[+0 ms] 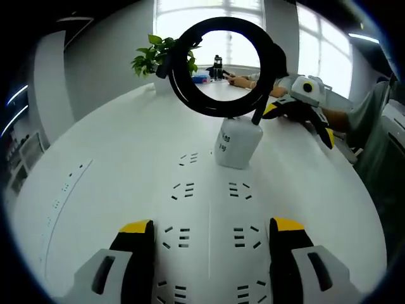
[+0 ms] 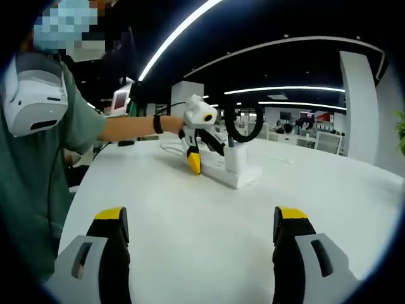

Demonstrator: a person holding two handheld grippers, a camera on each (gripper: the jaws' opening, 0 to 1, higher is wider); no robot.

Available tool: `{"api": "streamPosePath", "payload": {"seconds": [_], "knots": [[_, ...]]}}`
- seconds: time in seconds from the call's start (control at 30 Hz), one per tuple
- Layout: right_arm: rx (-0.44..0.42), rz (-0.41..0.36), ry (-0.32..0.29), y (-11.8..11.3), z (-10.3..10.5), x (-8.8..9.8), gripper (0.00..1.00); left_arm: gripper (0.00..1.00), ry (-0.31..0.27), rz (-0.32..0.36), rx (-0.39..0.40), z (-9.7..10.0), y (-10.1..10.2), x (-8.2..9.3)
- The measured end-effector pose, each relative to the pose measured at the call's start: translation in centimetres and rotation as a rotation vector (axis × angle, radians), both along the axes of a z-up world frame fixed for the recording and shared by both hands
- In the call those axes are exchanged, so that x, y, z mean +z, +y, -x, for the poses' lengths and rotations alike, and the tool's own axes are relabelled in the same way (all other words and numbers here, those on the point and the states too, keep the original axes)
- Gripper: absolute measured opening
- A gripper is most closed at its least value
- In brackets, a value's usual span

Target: Straighten the power strip on the desk, plug the charger into it

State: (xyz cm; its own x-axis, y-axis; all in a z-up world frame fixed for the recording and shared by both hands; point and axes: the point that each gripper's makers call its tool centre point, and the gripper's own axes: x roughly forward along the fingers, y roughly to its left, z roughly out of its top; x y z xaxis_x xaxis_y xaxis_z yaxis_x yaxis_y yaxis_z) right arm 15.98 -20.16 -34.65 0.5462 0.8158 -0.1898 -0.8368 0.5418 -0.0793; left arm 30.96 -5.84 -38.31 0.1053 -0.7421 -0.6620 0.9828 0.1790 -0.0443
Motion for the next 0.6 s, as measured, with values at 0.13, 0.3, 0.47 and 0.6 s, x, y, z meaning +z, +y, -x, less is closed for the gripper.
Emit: {"api": "streamPosePath", "payload": {"seconds": [0.13, 0.3, 0.47, 0.6], "knots": [[0.007, 0.002, -0.005, 0.1, 0.1, 0.0, 1.0, 0.75, 0.001, -0.001, 0.003, 0.3, 0.3, 0.0], [0.012, -0.002, -0.004, -0.1, 0.1, 0.0, 1.0, 0.75, 0.001, -0.002, 0.009, 0.6, 0.6, -0.1], [0.012, -0.007, -0.002, -0.1, 0.1, -0.1, 1.0, 0.75, 0.002, 0.003, 0.015, 1.1, 0.9, -0.2], [0.01, -0.009, 0.002, -0.1, 0.1, -0.1, 1.0, 0.75, 0.001, -0.001, 0.02, 1.7, 1.2, -0.3]]}}
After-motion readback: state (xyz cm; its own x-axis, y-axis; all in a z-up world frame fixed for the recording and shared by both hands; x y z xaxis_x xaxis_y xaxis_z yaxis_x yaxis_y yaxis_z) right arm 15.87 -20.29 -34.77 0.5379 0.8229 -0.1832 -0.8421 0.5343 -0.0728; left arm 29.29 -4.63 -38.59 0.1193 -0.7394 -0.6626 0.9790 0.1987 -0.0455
